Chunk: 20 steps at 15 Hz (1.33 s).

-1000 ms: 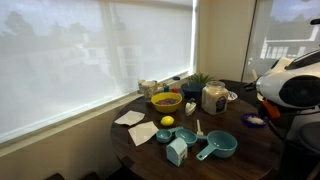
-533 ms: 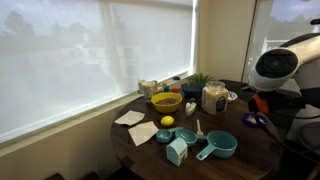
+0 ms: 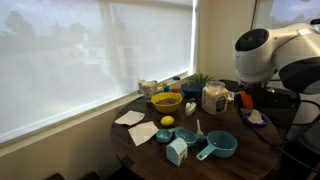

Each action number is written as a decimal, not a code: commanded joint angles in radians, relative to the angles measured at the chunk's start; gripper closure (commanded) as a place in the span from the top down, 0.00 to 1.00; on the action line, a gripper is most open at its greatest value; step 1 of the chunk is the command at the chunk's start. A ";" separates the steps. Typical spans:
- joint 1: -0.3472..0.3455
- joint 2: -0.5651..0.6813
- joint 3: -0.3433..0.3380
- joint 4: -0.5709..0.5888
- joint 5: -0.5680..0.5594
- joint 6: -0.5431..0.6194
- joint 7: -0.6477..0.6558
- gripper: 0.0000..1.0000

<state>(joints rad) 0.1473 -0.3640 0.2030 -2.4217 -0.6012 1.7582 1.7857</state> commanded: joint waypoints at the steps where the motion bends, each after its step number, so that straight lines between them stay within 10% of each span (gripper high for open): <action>1: -0.026 0.097 0.003 0.088 0.116 0.015 0.053 0.03; 15: -0.046 0.290 -0.027 0.154 0.200 0.367 0.051 0.03; 17: -0.045 0.292 -0.026 0.157 0.193 0.377 0.051 0.39; 20: -0.043 0.279 -0.024 0.161 0.183 0.346 0.046 0.50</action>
<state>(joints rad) 0.0979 -0.0936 0.1806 -2.2844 -0.4238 2.1162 1.8315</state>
